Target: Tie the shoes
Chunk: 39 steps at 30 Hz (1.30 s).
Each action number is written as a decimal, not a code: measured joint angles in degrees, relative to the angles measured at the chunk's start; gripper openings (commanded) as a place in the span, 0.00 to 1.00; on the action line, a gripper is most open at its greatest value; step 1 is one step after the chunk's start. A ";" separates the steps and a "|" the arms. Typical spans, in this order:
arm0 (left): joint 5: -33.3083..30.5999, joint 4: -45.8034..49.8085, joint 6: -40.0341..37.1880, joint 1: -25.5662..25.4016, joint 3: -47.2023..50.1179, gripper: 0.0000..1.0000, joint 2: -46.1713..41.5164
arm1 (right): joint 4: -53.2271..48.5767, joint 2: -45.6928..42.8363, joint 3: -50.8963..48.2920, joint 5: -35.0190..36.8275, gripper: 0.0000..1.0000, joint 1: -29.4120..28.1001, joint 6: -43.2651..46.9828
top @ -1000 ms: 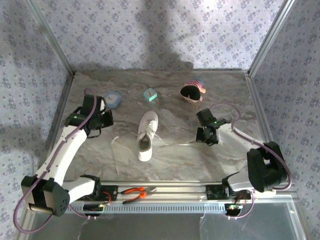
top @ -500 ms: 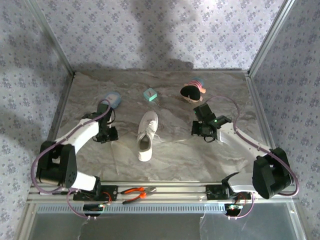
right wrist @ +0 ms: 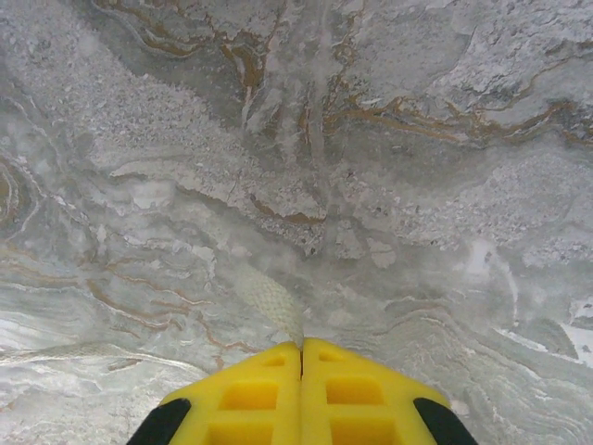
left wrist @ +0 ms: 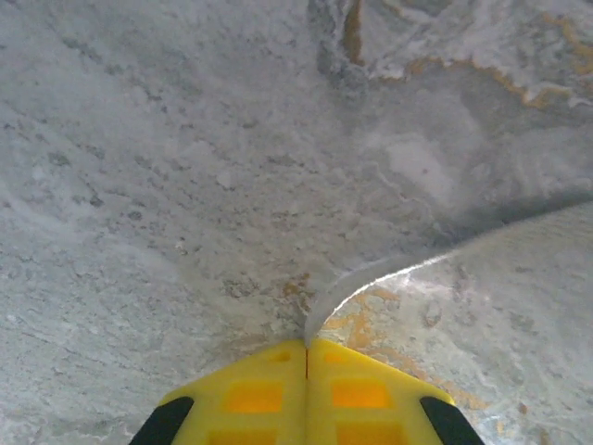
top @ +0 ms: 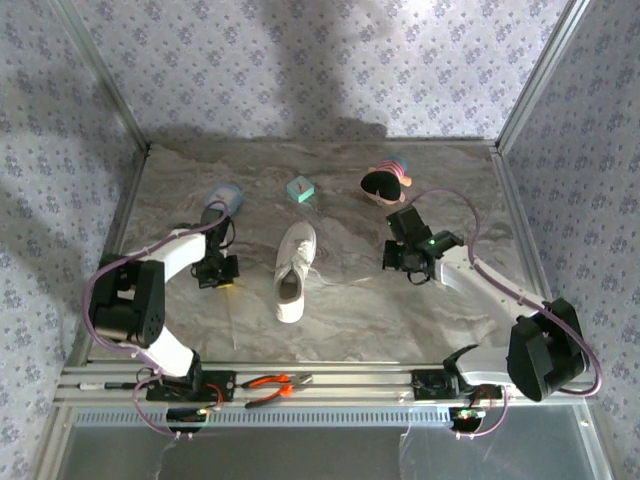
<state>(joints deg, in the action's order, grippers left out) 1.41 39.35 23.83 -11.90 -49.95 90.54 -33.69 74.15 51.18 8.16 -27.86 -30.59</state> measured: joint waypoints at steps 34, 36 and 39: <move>-21.44 1.01 14.82 -54.93 -27.45 0.00 -13.09 | -2.45 17.05 23.65 -12.76 0.00 15.10 9.42; -21.35 0.72 12.79 -56.22 -27.43 0.00 -12.33 | -2.64 17.14 23.78 -12.74 0.00 14.73 9.60; -19.39 -0.66 9.49 -57.55 -26.93 0.21 -10.91 | -2.78 17.14 24.00 -12.76 0.00 14.19 9.73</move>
<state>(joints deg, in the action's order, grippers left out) -17.98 38.70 33.32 -69.45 -76.88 79.64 -36.47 91.29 75.18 -4.60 -13.67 -20.86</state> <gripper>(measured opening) 0.078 0.045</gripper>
